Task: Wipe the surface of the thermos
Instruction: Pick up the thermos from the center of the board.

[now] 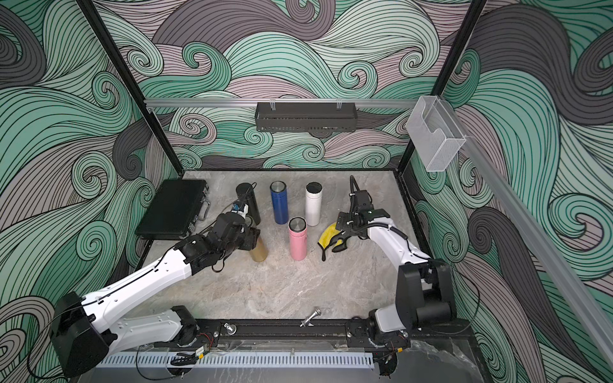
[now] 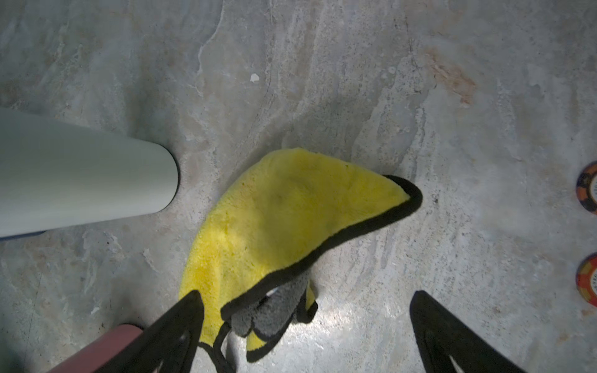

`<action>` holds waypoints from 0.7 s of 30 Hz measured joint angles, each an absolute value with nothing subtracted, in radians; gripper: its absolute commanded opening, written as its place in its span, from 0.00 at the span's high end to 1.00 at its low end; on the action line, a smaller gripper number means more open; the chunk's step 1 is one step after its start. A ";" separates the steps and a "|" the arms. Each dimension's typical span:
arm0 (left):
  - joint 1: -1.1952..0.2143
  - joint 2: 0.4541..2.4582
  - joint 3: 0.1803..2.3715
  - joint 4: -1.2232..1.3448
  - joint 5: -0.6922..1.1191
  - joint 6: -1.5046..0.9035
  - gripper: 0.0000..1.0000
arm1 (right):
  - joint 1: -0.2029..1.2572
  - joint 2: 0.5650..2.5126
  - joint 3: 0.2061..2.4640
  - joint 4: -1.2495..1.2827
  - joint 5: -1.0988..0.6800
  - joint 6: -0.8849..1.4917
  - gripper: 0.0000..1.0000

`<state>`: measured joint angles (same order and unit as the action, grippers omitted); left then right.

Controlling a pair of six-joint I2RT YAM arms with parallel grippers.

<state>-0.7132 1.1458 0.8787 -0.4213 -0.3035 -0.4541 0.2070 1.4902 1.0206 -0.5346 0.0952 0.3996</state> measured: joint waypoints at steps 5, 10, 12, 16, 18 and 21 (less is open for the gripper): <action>-0.713 1.148 0.879 -0.426 -0.305 -0.456 1.00 | 0.266 1.607 1.102 -0.526 0.125 0.330 0.01; -0.713 1.150 0.878 -0.427 -0.308 -0.456 1.00 | 0.281 1.665 1.111 -0.513 0.123 0.288 0.01; -0.713 1.150 0.876 -0.427 -0.309 -0.456 1.00 | 0.281 1.671 1.102 -0.511 0.123 0.286 0.01; -0.713 1.150 0.873 -0.429 -0.312 -0.456 1.00 | 0.280 1.699 1.084 -0.501 0.123 0.288 0.01; -0.713 1.150 0.873 -0.429 -0.315 -0.457 1.00 | 0.280 1.723 1.079 -0.492 0.124 0.293 0.00; -0.713 1.150 0.873 -0.429 -0.319 -0.457 1.00 | 0.278 1.752 1.071 -0.476 0.124 0.307 0.02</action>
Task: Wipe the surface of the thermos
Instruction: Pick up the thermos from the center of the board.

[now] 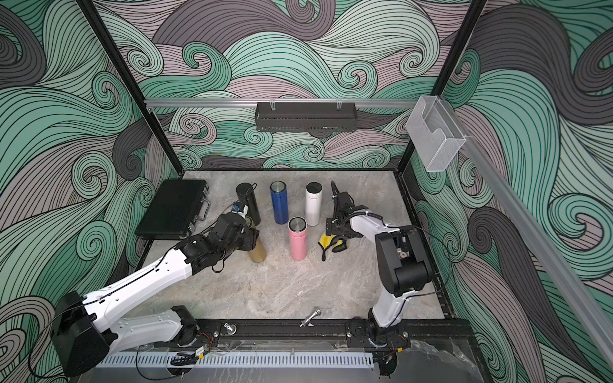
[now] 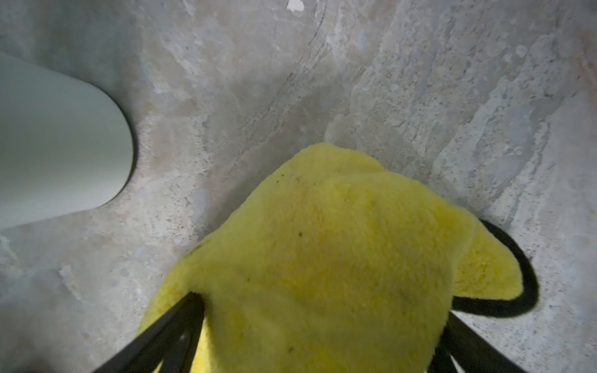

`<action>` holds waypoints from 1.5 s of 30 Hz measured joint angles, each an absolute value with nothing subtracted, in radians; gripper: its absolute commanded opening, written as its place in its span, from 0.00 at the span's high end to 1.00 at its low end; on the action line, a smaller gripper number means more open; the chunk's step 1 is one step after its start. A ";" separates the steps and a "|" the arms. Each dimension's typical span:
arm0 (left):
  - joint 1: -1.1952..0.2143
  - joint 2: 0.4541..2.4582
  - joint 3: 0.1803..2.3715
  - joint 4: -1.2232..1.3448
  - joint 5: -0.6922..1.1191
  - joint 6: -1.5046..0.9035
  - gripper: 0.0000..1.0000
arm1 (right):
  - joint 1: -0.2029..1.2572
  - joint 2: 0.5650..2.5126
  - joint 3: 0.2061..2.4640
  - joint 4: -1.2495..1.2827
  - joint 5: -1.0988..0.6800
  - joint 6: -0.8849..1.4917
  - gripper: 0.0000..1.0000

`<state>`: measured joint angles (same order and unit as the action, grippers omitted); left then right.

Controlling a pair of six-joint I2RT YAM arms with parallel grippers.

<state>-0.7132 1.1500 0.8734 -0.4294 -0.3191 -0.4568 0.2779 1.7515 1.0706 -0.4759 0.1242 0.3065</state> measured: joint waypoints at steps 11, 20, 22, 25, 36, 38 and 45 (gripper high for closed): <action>-0.713 1.150 0.873 -0.429 -0.327 -0.457 1.00 | 0.240 1.776 1.047 -0.437 0.132 0.376 0.60; -0.713 1.150 0.868 -0.428 -0.329 -0.458 1.00 | 0.219 1.649 0.958 -0.452 0.140 0.406 1.00; -0.713 1.147 0.868 -0.430 -0.329 -0.460 1.00 | 0.221 1.569 0.925 -0.471 0.140 0.406 1.00; -0.713 1.141 0.868 -0.440 -0.331 -0.463 1.00 | 0.228 1.388 0.866 -0.504 0.140 0.404 1.00; -0.712 1.093 1.073 -0.615 -0.349 -0.490 1.00 | 0.279 0.546 0.871 -0.701 -0.047 0.449 1.00; -0.711 1.052 1.083 -0.614 -0.348 -0.507 1.00 | 0.321 0.534 0.910 -0.678 -0.118 0.504 1.00; -0.707 1.039 1.146 -0.639 -0.349 -0.555 1.00 | 0.668 0.687 0.933 -0.602 -0.102 0.561 1.00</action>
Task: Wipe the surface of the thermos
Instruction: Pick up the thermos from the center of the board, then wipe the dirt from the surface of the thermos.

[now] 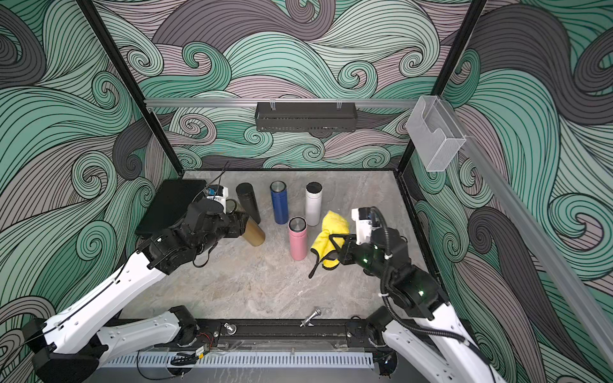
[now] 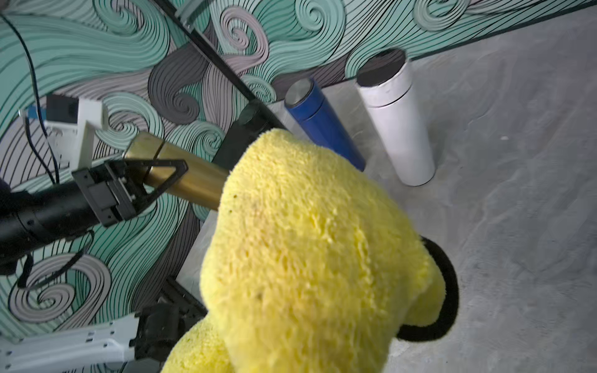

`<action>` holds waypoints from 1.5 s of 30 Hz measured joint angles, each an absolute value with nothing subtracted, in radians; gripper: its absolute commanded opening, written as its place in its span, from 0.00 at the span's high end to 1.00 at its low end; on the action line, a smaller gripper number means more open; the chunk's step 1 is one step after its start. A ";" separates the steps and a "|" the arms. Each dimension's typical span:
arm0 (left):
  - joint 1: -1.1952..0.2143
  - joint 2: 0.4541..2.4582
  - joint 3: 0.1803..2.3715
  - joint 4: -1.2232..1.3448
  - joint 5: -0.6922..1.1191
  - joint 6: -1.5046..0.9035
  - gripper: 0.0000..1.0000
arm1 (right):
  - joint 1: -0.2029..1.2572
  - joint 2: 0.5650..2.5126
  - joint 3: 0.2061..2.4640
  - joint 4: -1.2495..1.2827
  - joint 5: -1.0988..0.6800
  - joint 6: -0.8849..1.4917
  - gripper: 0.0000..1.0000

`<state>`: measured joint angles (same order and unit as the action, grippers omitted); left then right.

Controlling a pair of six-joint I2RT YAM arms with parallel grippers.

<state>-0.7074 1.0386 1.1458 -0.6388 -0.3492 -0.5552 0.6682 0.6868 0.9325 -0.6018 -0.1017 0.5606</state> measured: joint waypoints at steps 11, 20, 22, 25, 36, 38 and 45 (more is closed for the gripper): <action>-0.663 1.048 1.223 -0.741 -0.324 -0.639 1.00 | 1.104 1.151 1.177 -0.385 0.174 0.421 1.00; -0.629 1.031 1.217 -0.739 -0.229 -0.678 1.00 | 1.124 1.405 1.246 -0.263 0.178 0.392 1.00; -0.628 1.028 1.200 -0.735 -0.214 -0.686 1.00 | 1.127 1.431 1.266 -0.244 0.180 0.392 1.00; -0.624 1.025 1.186 -0.730 -0.202 -0.693 1.00 | 1.127 1.466 1.296 -0.234 0.184 0.395 1.00; -0.595 0.997 1.177 -0.725 -0.201 -0.694 1.00 | 1.126 1.512 1.277 -0.295 0.209 0.443 1.00; -0.591 0.989 1.177 -0.725 -0.198 -0.694 1.00 | 1.124 1.512 1.264 -0.314 0.211 0.451 1.00; -0.582 0.978 1.177 -0.725 -0.196 -0.707 1.00 | 1.125 1.511 1.248 -0.378 0.202 0.450 1.00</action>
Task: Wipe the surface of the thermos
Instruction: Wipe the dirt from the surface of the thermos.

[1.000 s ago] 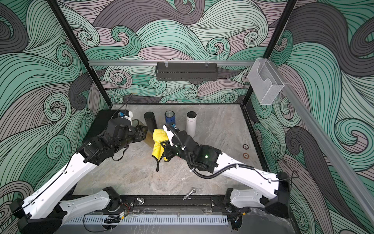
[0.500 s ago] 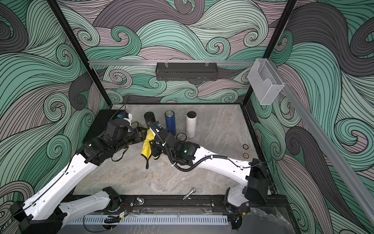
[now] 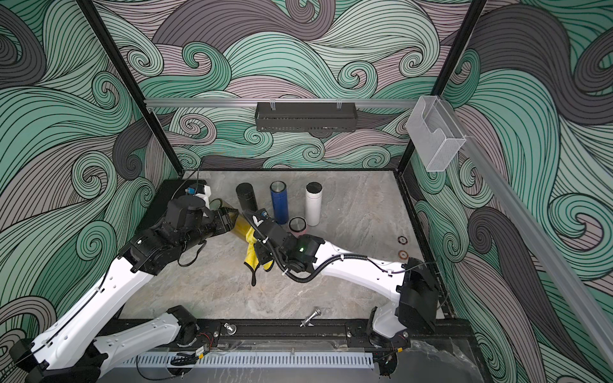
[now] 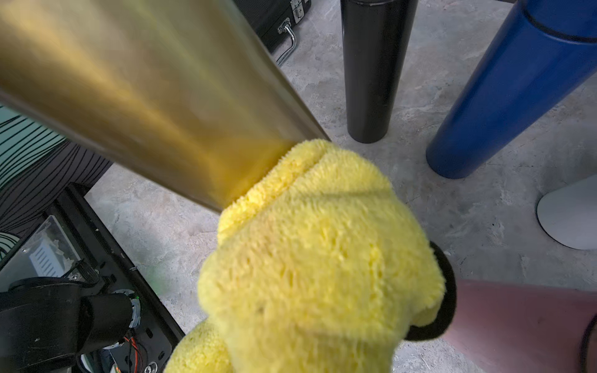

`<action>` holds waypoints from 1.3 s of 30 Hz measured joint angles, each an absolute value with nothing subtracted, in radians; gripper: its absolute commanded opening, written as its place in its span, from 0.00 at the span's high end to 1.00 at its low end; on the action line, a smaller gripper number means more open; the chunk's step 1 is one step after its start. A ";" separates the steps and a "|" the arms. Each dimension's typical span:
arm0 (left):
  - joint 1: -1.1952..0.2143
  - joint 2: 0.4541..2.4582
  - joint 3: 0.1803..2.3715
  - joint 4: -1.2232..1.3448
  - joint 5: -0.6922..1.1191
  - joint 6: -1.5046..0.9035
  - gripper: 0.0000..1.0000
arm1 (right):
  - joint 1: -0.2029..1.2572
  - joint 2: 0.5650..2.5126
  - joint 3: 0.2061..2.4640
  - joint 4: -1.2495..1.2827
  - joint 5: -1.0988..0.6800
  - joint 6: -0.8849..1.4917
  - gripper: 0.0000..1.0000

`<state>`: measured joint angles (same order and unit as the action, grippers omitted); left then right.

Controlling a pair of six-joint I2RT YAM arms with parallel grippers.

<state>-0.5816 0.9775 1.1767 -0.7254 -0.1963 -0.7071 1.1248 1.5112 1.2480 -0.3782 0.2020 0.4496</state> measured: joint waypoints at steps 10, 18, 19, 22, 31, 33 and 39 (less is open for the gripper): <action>-0.572 0.978 1.177 -0.706 -0.203 -0.782 1.00 | 1.153 1.553 1.407 -0.313 0.167 0.375 1.00; -0.555 0.980 1.176 -0.691 -0.228 -0.845 1.00 | 1.157 1.587 1.437 -0.271 0.177 0.362 1.00; -0.553 0.980 1.177 -0.691 -0.229 -0.851 1.00 | 1.157 1.587 1.431 -0.270 0.184 0.363 1.00; -0.549 0.979 1.177 -0.689 -0.231 -0.868 1.00 | 1.158 1.585 1.403 -0.268 0.204 0.368 1.00; -0.544 0.979 1.177 -0.688 -0.234 -0.889 1.00 | 1.167 1.589 1.361 -0.299 0.227 0.380 1.00; -0.544 0.979 1.176 -0.683 -0.235 -0.896 1.00 | 1.184 1.602 1.392 -0.304 0.229 0.368 1.00; -0.541 0.973 1.177 -0.661 -0.235 -0.917 1.00 | 1.217 1.620 1.447 -0.240 0.221 0.339 1.00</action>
<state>-0.5407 0.9733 1.1767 -0.6609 -0.2352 -0.9169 1.2171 1.6199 1.4471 -0.2401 0.2207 0.3389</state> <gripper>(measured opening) 0.632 0.137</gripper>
